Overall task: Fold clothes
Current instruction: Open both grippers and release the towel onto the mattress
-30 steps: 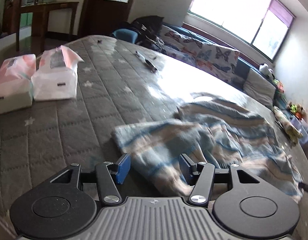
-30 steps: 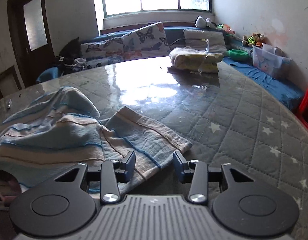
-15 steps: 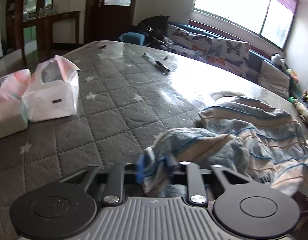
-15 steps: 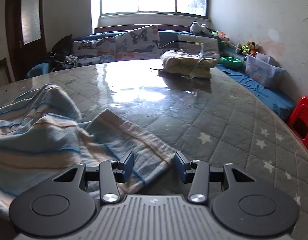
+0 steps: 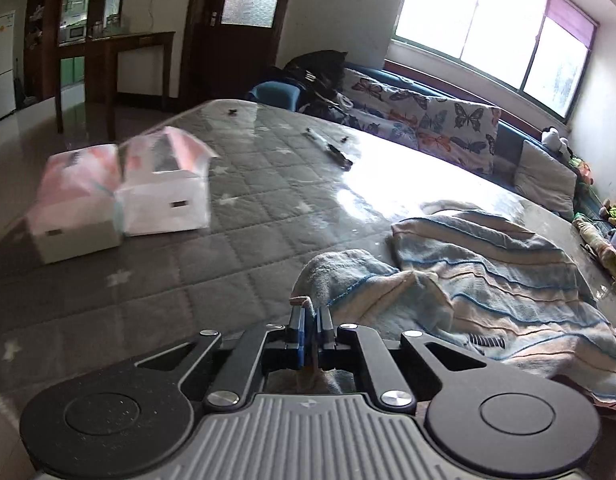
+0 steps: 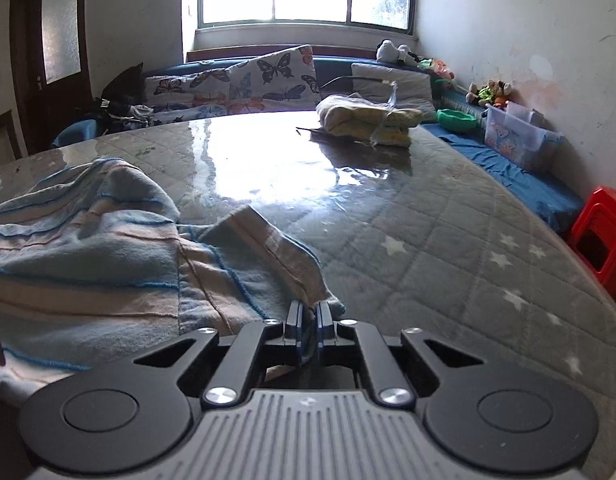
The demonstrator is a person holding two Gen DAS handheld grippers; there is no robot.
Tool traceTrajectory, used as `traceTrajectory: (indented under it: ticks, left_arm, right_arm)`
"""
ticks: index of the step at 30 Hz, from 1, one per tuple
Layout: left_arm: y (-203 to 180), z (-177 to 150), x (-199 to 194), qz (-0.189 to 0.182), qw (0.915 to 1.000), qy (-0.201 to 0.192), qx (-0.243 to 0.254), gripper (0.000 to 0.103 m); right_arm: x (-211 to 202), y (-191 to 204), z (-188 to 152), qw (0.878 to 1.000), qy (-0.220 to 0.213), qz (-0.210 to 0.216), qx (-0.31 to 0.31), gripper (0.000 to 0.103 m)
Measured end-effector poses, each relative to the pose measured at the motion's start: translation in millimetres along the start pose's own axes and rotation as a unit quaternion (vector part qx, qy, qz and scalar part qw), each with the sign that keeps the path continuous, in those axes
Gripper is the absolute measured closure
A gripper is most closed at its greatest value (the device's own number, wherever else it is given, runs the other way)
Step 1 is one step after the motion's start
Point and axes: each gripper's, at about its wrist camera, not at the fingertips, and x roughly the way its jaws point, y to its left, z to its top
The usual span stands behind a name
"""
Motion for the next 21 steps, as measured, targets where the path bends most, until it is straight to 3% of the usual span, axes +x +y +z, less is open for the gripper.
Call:
traceTrajectory:
  ticks: [5, 8, 11, 15, 21]
  left_arm:
    - [9, -6, 1, 0.015, 0.9997, 0.019, -0.003, 0.097]
    - [11, -11, 8, 0.056, 0.9977, 0.034, 0.015, 0.098]
    - [22, -9, 11, 0.049, 0.9978, 0.045, 0.001, 0.094]
    - [15, 3, 10, 0.044, 0.9986, 0.028, 0.014, 0.093]
    - [-24, 26, 26, 0.002, 0.9983, 0.011, 0.058, 0.065]
  right_arm:
    - [-19, -12, -14, 0.999, 0.024, 0.007, 0.021, 0.097]
    - [-23, -16, -17, 0.999, 0.031, 0.007, 0.018, 0.094]
    - [-25, -17, -14, 0.999, 0.038, 0.014, 0.005, 0.091]
    - [-33, -20, 3, 0.999, 0.027, 0.023, -0.006, 0.088]
    - [-29, -13, 32, 0.999, 0.014, 0.05, -0.017, 0.086]
